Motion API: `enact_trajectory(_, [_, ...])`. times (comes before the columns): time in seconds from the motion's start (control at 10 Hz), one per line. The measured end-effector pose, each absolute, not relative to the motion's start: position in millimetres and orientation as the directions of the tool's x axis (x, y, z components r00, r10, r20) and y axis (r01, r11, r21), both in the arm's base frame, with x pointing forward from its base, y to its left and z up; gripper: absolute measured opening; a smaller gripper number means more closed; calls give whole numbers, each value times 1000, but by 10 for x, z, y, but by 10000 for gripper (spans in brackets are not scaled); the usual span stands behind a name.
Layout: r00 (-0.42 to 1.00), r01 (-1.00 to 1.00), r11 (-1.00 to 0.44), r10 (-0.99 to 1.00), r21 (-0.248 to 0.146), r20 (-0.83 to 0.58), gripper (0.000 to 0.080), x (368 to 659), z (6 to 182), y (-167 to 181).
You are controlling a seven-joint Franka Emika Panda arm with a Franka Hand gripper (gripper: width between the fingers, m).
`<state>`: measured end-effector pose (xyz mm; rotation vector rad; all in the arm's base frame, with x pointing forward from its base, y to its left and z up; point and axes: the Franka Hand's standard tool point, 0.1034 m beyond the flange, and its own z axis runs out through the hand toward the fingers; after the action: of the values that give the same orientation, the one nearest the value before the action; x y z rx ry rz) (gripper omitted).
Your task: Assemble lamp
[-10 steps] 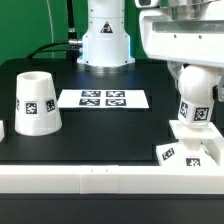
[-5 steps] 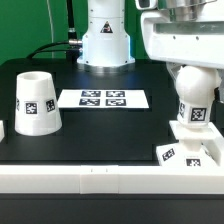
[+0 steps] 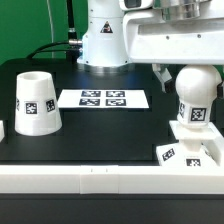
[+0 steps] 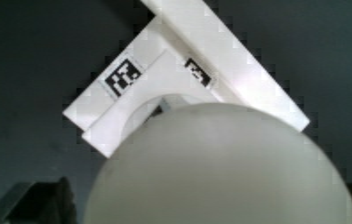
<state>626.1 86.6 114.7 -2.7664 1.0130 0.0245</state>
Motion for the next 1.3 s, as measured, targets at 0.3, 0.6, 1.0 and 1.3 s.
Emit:
enact_trajectory(0.3, [915, -400, -900, -402, -172, -26, 699, 6259, 1156, 857])
enact_trajectory(0.6, [995, -81, -991, -86, -110, 43, 699, 6283, 1194, 900])
enact_trajectory(1.0, [972, 228, -970, 221, -90, 82, 699, 6289, 1175, 895])
enact_trajectory(1.3, [916, 398, -914, 391, -73, 95, 699, 6286, 1165, 886])
